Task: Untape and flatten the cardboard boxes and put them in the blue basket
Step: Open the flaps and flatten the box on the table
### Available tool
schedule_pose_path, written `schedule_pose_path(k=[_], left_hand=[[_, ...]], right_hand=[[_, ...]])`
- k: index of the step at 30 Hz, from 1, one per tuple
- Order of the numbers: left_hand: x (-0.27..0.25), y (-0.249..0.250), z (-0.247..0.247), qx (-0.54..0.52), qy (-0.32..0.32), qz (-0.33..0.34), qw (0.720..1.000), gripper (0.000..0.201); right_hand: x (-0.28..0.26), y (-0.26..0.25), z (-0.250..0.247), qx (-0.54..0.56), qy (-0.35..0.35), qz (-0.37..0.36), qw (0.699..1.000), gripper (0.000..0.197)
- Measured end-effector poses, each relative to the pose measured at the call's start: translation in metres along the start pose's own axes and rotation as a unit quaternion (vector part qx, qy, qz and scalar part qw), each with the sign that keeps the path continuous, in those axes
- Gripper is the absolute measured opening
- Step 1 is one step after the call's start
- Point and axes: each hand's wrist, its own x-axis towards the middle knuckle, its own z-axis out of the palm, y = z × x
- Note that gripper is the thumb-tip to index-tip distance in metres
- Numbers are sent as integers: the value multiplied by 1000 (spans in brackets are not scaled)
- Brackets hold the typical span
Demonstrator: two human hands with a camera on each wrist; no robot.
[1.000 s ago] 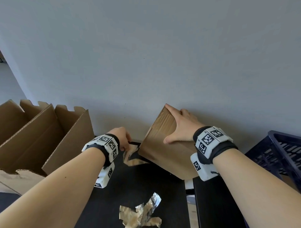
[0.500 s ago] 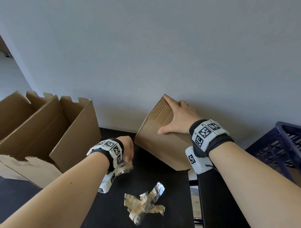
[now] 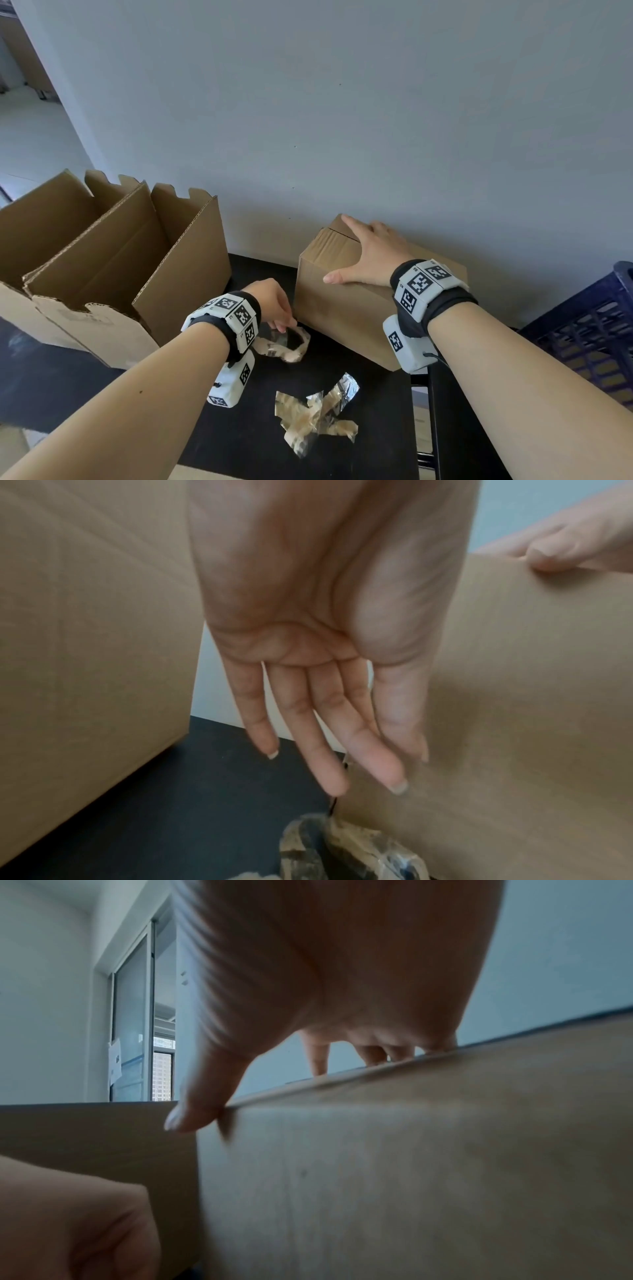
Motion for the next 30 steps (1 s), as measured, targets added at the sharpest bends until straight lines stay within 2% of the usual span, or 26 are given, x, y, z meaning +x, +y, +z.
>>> schedule_pose_path(k=[1,3,6,8,10,14,17,21,26,30], left_hand=[[-1,0,0,1,13,-3,1000,12],[-2,0,-1,2,82,-4,997,13],[-2,3,-5,-46,177,18,983,14],[-3,9,-9,-92,208,37,973,17],[-4,20,-13,-144,226,63,961,20],[-12,52,-22,-275,206,82,936,43],[-18,72,-27,-295,197,76,932,54],[-24,98,-31,-232,161,87,955,49],[-28,118,-38,-156,149,62,974,40],[-32,125,-44,-91,141,26,986,51]], right_hand=[[0,2,2,-3,-4,0,1000,113],[-1,7,3,4,-8,4,1000,105],[-2,21,-2,56,23,28,998,81],[-2,37,-7,74,53,51,995,69],[-7,57,-11,79,42,91,992,67],[-18,83,-12,104,-5,156,982,80],[-25,87,-12,111,21,147,983,69],[-33,80,-23,94,80,105,987,32],[-42,80,-46,58,190,97,975,44],[-49,76,-57,68,195,72,976,45]])
